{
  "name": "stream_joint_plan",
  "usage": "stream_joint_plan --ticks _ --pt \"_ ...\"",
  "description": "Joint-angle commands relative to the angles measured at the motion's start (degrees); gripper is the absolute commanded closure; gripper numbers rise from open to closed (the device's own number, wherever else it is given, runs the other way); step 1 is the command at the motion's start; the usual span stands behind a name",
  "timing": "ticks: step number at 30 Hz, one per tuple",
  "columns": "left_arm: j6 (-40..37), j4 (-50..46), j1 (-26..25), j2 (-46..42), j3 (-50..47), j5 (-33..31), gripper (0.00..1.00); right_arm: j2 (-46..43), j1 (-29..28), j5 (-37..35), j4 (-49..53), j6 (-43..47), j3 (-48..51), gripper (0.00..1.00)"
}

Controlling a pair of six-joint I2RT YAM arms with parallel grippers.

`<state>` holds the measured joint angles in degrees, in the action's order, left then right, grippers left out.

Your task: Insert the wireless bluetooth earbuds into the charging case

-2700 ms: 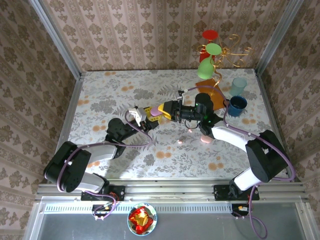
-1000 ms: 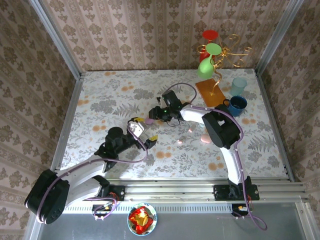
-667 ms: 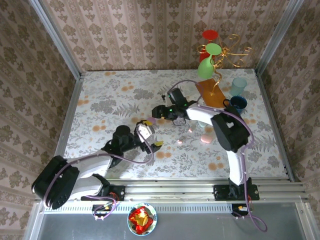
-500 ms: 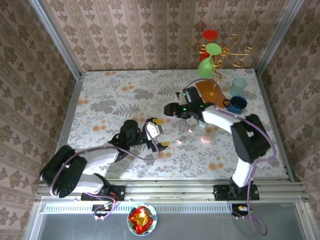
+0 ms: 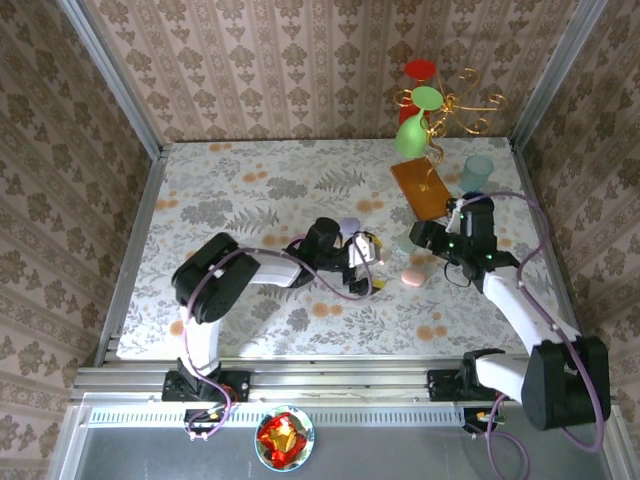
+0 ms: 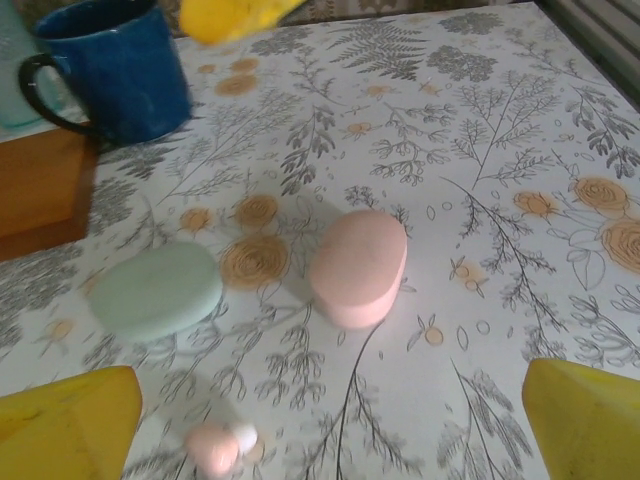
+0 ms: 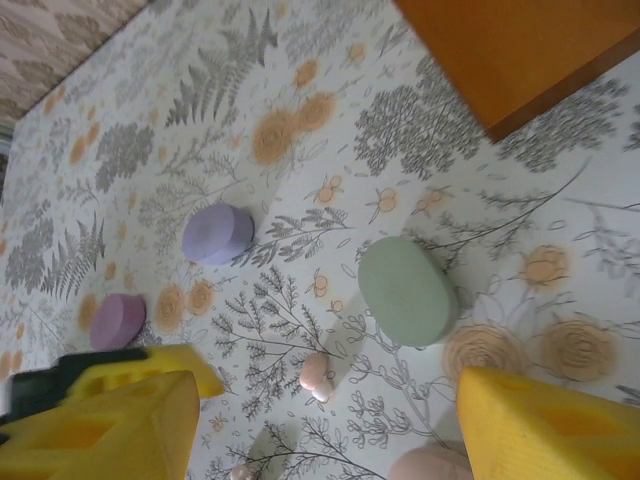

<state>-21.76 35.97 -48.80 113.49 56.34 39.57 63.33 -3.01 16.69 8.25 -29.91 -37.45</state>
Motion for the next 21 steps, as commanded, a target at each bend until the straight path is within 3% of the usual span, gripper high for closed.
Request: stream_joint_plan --ticks 1,8,21 --pt "-1.4 -2.8 -0.7 5.1 6.5 5.8 0.03 -4.4 1.8 -1.3 3.8 2.2 1.5 0.30" --pt "-2.0 -5.2 -1.6 13.8 15.1 8.1 0.06 -6.9 4.3 1.0 7.0 3.4 1.5 0.30" --pt "-1.2 -10.6 -2.8 19.7 22.4 11.4 0.21 -8.6 5.5 2.9 7.4 3.8 3.0 0.30"
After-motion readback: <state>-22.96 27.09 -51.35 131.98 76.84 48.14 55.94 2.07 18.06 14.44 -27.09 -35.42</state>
